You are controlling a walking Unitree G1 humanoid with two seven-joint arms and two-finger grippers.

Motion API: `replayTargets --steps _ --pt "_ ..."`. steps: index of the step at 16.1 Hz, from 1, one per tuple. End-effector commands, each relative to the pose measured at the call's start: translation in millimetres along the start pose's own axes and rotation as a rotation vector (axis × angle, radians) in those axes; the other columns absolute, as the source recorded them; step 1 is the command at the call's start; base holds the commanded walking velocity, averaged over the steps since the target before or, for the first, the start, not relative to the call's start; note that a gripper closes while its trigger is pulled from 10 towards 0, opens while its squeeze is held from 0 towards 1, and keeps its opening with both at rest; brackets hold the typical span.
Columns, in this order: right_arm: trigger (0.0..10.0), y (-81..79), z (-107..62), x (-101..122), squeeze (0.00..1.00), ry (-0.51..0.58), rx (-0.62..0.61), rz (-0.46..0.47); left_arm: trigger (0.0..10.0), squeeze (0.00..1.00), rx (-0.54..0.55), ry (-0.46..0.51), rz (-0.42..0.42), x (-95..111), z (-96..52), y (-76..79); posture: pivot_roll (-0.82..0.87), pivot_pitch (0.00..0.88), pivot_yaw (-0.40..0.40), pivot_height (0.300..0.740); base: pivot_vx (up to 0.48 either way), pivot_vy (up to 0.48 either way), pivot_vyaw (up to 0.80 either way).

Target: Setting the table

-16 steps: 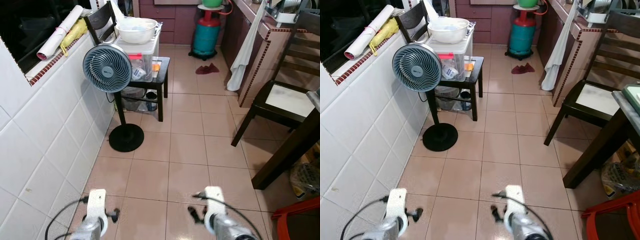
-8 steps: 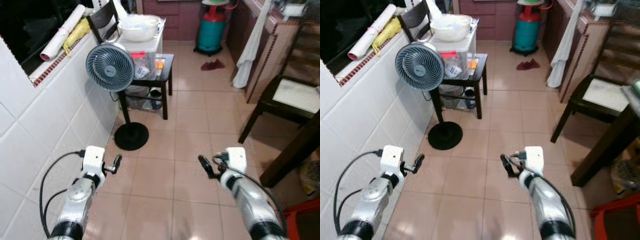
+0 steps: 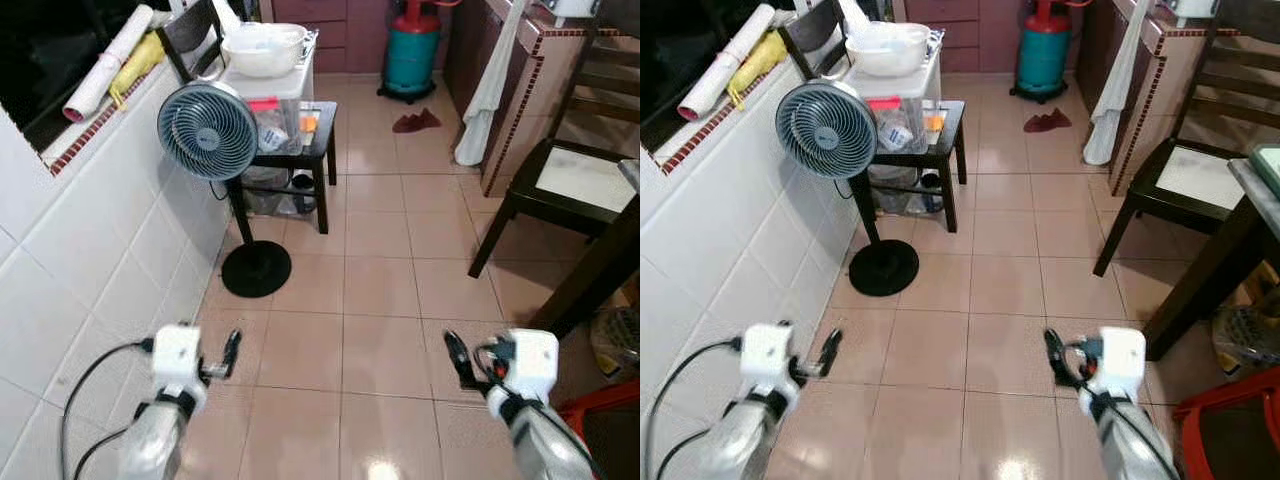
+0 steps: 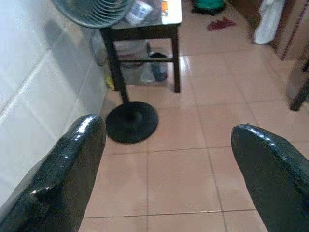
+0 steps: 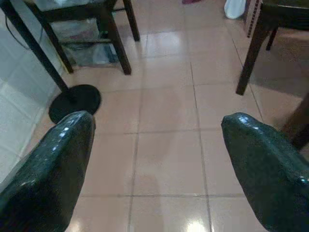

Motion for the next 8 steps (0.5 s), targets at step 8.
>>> replayTargets --steps 8 --pt "10.0 -18.6 15.1 34 0.00 0.072 0.102 -0.102 10.0 0.00 0.095 0.081 -0.034 18 9.8 18.7 -0.11 0.018 -0.092 0.740 0.000 0.000 0.00"
Point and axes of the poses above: a point about 5 cm out from each wrist's last joint towards the gripper, its own z axis pointing out of the wrist towards the gripper, its own x axis along the axis of the wrist's last joint, y = z × x, the point moved 1 cm from there along z, pointing out of the wrist towards the gripper, and after that the axes turned 13 degrees about -z, right-handed, at the moved point
